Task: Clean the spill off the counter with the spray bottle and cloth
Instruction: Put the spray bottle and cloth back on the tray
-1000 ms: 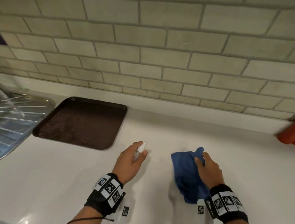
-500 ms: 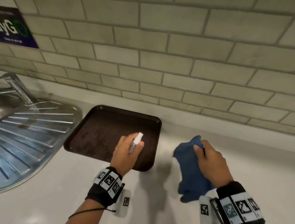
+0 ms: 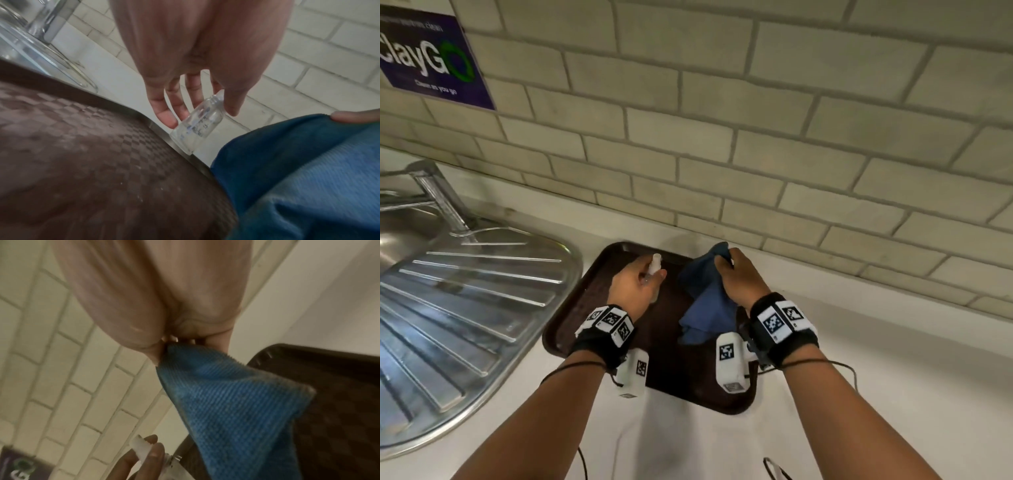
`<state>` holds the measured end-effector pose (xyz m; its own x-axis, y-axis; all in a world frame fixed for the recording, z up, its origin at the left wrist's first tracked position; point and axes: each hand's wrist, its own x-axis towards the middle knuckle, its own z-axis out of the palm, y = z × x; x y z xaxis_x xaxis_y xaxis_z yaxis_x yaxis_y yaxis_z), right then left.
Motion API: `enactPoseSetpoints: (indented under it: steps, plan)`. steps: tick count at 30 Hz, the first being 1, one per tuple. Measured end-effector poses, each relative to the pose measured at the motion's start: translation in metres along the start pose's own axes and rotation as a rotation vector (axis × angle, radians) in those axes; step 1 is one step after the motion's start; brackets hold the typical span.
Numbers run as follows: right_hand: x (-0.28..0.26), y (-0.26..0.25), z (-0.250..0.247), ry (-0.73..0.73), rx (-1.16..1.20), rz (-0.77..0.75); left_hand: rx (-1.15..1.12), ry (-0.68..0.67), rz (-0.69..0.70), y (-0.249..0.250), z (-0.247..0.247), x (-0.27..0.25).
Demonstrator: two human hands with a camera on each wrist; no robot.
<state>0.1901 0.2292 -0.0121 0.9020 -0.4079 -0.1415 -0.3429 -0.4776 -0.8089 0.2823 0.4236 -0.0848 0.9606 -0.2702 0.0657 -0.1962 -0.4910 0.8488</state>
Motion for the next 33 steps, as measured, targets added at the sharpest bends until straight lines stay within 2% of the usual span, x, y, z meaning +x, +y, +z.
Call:
enactPoseSetpoints:
  steps: [5, 8, 14, 20, 24, 30, 33]
  plan:
    - [0.032, 0.003, 0.014, -0.03, 0.205, 0.071, 0.017, -0.01, -0.041, -0.016, 0.0, 0.03]
    - [0.036, 0.031, 0.015, 0.005, 0.174, 0.192, 0.047, -0.014, -0.046, -0.024, 0.001, 0.04]
    - [0.017, 0.103, 0.012, 0.058, 0.127, 0.31, 0.181, -0.048, -0.031, -0.03, 0.011, 0.056]
    - [0.004, 0.112, 0.011, 0.017, 0.212, 0.376, 0.184, -0.06, -0.012, -0.027, 0.022, 0.055]
    - [-0.005, 0.131, 0.015, -0.024, 0.325, 0.451, 0.208, -0.064, -0.061, -0.021, 0.024, 0.051]
    - [-0.042, 0.122, 0.015, -0.034, 0.272, 0.385, 0.177, -0.1, -0.111, -0.027, 0.019, 0.042]
    - [-0.068, 0.12, 0.005, -0.04, 0.288, 0.384, 0.123, -0.033, -0.113, -0.005, 0.007, 0.003]
